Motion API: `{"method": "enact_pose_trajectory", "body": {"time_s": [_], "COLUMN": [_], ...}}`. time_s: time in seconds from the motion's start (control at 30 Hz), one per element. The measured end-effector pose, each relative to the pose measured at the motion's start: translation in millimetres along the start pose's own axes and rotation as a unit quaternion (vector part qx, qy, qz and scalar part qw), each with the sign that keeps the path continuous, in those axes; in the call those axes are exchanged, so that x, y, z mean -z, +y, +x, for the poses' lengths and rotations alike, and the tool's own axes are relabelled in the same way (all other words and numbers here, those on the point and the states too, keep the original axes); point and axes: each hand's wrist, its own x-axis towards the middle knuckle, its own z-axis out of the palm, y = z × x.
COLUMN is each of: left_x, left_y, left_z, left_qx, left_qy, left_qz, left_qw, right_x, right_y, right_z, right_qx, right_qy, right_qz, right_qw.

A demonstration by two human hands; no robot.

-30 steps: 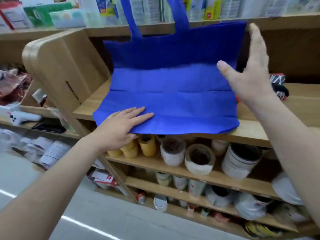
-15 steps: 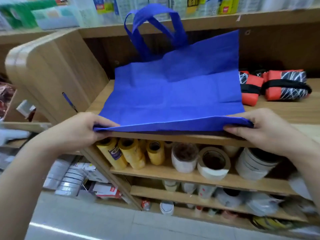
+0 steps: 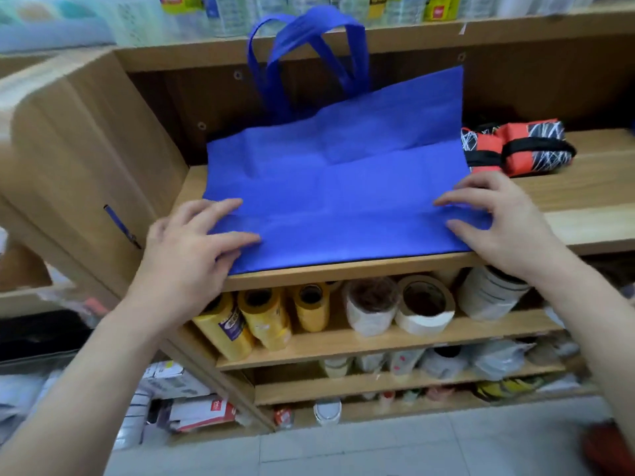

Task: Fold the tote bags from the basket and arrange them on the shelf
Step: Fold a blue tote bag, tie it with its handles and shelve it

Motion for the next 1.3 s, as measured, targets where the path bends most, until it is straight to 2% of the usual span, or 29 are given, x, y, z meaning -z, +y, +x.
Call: {"method": "enact_pose_trajectory", "body": {"time_s": [0.03, 0.1, 0.17, 0.2, 0.3, 0.37, 0.43, 0.57, 0.67, 0.77, 0.93, 1.0, 1.1, 1.2, 1.3], "left_x": [-1.6, -2.7, -2.5, -1.9, -0.2, 3.1, 9.9, 24.8, 28.4, 29.1, 19.9, 15.6, 11.2, 10.3, 9.1], "left_y": [-4.0, -10.2, -15.3, -16.8, -18.3, -20.0, -21.8, -19.9, -16.3, -13.2, -6.7, -3.7, 4.2, 14.7, 20.4], "left_z": [2.0, 2.0, -0.7, -2.3, -6.7, -7.9, -10.9, -20.0, -20.4, -18.7, -15.9, -14.2, -10.6, -7.9, -7.6], "left_qx": [-0.024, -0.01, 0.004, -0.003, -0.015, -0.006, 0.01, 0.168, 0.216, 0.239, 0.288, 0.307, 0.302, 0.313, 0.291], "left_qy": [-0.051, -0.155, -0.206, -0.217, -0.204, -0.191, -0.178, -0.166, -0.111, -0.055, 0.027, 0.047, 0.064, 0.055, 0.037], "left_qz": [0.0, -0.079, -0.142, -0.136, -0.105, -0.14, -0.195, -0.35, -0.38, -0.406, -0.395, -0.375, -0.293, -0.179, -0.115], "left_qw": [0.998, 0.985, 0.968, 0.967, 0.973, 0.972, 0.964, 0.907, 0.892, 0.88, 0.872, 0.873, 0.905, 0.931, 0.949], "right_x": [-1.7, -4.1, 0.6, 5.0, 18.5, 24.5, 29.5, 43.1, 47.1, 43.6, 28.2, 22.5, 14.0, 8.1, 5.7], "right_y": [0.4, 2.3, 2.3, 2.6, 7.7, 9.7, 12.3, 22.1, 29.2, 22.3, 14.2, 12.4, 8.3, 5.9, 9.0], "right_z": [0.8, 1.4, 0.4, 0.5, 2.4, 2.5, 1.9, -1.8, -4.0, -6.5, -5.1, -6.0, -6.9, -5.5, -7.1], "right_qx": [0.013, 0.046, 0.058, 0.046, 0.034, 0.06, 0.066, -0.015, -0.099, -0.13, -0.192, -0.197, -0.188, -0.173, -0.146], "right_qy": [-0.013, -0.044, -0.106, -0.151, -0.256, -0.258, -0.241, -0.249, -0.204, -0.137, -0.017, 0.028, 0.06, 0.084, 0.09], "right_qz": [-0.026, -0.079, -0.099, -0.097, -0.115, -0.117, -0.064, 0.119, 0.202, 0.254, 0.238, 0.193, 0.096, -0.03, -0.093], "right_qw": [0.999, 0.995, 0.988, 0.983, 0.959, 0.957, 0.966, 0.961, 0.953, 0.949, 0.952, 0.961, 0.976, 0.981, 0.981]}}
